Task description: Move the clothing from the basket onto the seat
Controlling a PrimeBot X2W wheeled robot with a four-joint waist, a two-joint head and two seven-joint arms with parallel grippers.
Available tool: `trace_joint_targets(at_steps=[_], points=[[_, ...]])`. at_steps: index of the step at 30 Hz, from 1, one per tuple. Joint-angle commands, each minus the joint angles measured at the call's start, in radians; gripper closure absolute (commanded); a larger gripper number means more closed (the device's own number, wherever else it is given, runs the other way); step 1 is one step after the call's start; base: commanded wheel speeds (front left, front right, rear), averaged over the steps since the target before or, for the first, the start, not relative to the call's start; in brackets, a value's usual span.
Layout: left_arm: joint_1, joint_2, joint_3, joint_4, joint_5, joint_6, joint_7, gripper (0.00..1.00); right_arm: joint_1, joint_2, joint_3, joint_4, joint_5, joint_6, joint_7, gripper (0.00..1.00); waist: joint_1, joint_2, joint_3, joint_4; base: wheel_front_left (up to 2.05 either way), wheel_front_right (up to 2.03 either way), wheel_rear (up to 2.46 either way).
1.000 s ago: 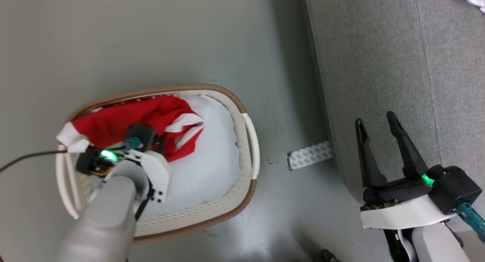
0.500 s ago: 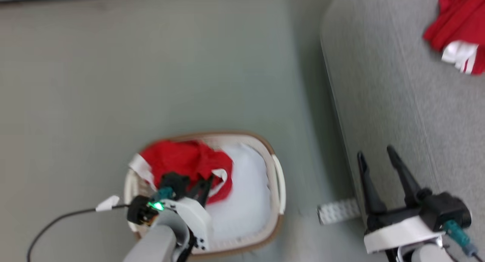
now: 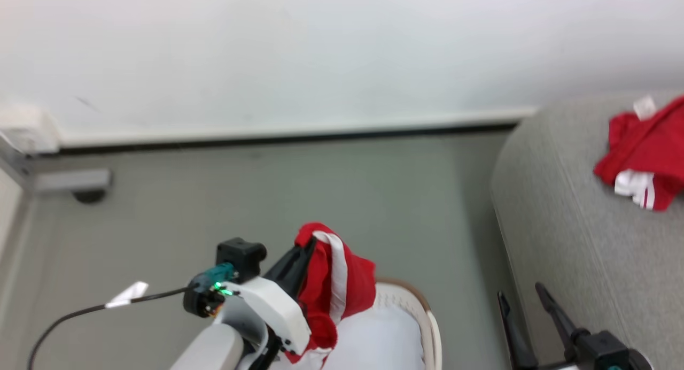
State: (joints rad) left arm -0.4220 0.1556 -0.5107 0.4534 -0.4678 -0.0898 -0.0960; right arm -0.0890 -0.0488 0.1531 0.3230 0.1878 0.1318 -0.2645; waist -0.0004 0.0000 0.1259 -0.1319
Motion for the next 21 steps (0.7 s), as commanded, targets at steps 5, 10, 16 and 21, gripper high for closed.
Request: trace_joint_targets(at_steps=[5,10,16,21], points=[[0.044,0.044,0.024,-0.202,-0.027,0.051,0.081,1.0,0.047,-0.003,0.001,0.014,-0.001,-0.002,0.0,0.0,0.0004,0.0,-0.136,0.054,0.0,0.0,0.0],[0.044,0.082,0.051,-0.341,-0.031,0.09,0.143,1.0,0.059,-0.003,0.009,0.016,0.0,-0.002,0.0,0.0,0.0004,0.0,-0.166,0.048,0.0,0.0,0.0],[0.022,0.11,0.076,-0.428,-0.04,0.115,0.19,1.0,0.075,-0.003,0.018,0.014,0.009,-0.002,0.0,0.0,0.0004,0.0,-0.206,0.044,0.0,0.0,0.0],[0.01,0.119,0.081,-0.465,-0.041,0.131,0.216,1.0,0.078,-0.003,0.023,0.005,0.009,-0.002,0.0,0.0,0.0004,0.0,-0.219,0.048,0.0,0.0,0.0]])
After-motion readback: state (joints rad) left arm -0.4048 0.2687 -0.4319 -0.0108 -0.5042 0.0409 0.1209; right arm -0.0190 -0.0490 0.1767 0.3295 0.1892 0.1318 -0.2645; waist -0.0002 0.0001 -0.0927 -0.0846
